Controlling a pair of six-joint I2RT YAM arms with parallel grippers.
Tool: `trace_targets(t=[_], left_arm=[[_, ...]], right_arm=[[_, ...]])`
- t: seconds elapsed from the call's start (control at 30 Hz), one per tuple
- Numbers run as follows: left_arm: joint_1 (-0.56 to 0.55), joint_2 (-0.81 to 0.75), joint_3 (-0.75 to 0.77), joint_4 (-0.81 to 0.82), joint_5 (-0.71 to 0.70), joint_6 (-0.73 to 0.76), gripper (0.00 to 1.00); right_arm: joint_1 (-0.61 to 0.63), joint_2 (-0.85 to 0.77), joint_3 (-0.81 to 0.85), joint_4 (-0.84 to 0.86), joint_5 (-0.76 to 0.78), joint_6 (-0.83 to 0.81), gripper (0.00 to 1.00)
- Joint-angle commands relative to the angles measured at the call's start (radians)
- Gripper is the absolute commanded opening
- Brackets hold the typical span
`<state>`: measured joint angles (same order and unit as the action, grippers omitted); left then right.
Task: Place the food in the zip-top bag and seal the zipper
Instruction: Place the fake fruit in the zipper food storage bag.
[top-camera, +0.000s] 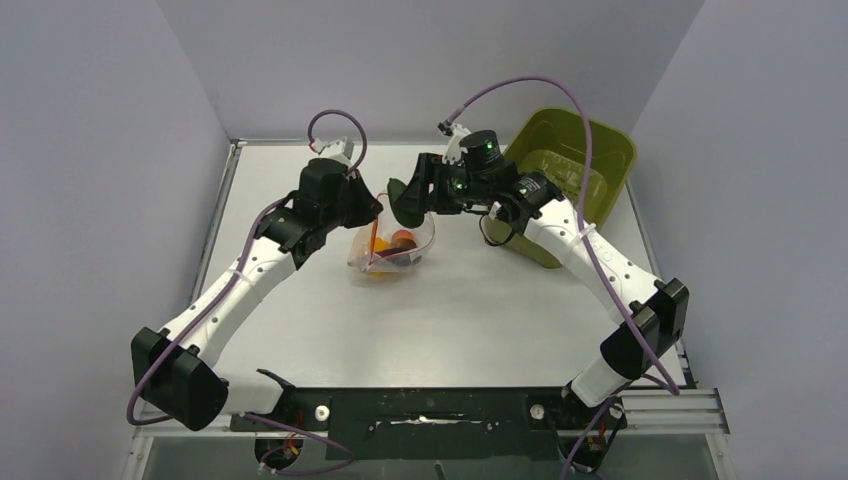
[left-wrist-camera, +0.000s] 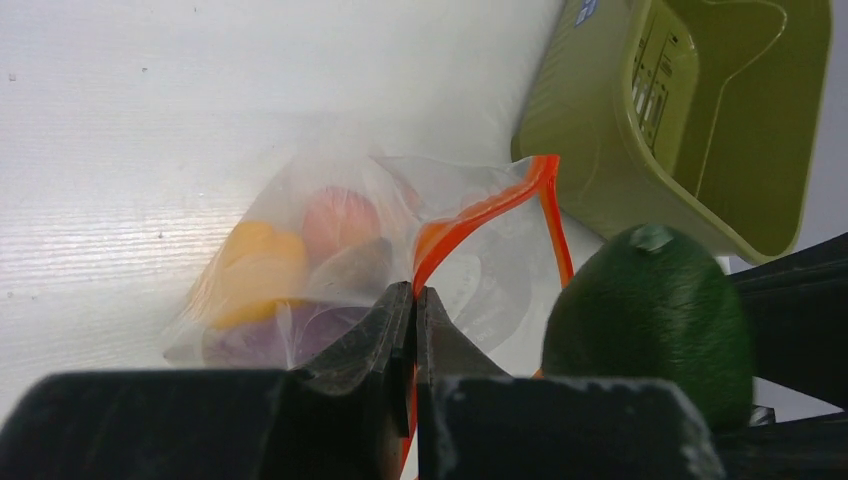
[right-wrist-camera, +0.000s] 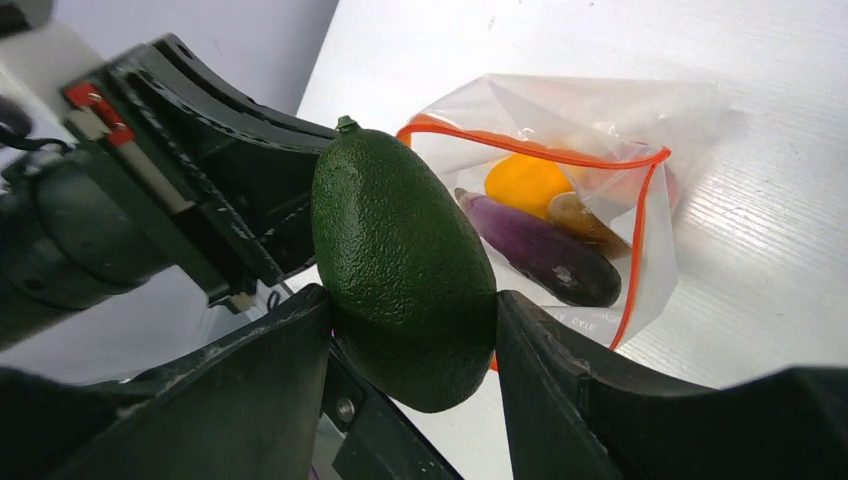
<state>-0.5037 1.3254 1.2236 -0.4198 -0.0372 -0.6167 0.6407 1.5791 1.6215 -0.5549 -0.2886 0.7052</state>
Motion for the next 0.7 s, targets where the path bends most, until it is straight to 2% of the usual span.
trace_targets(t=[0.0,0.27,0.43,0.67], left_arm=[[0.013,-0.049,0.017,0.054,0.021,-0.027,0.0],[0.014,-0.066,-0.009,0.067,0.048,-0.065,0.0],[0.014,-0.068,-0.002,0.066,0.045,-0.062,0.0],[0.016,-0.067,-0.002,0.057,0.044,-0.052,0.0]], right_arm=[[0.019,0.019,0.006,0.003,0.021,-0.067,0.44],[0.059,0.065,-0.032,0.001,0.058,-0.086,0.49],[0.065,0.101,0.03,-0.056,0.1,-0.115,0.64],[0.049,0.102,0.095,-0.094,0.104,-0.113,0.77]])
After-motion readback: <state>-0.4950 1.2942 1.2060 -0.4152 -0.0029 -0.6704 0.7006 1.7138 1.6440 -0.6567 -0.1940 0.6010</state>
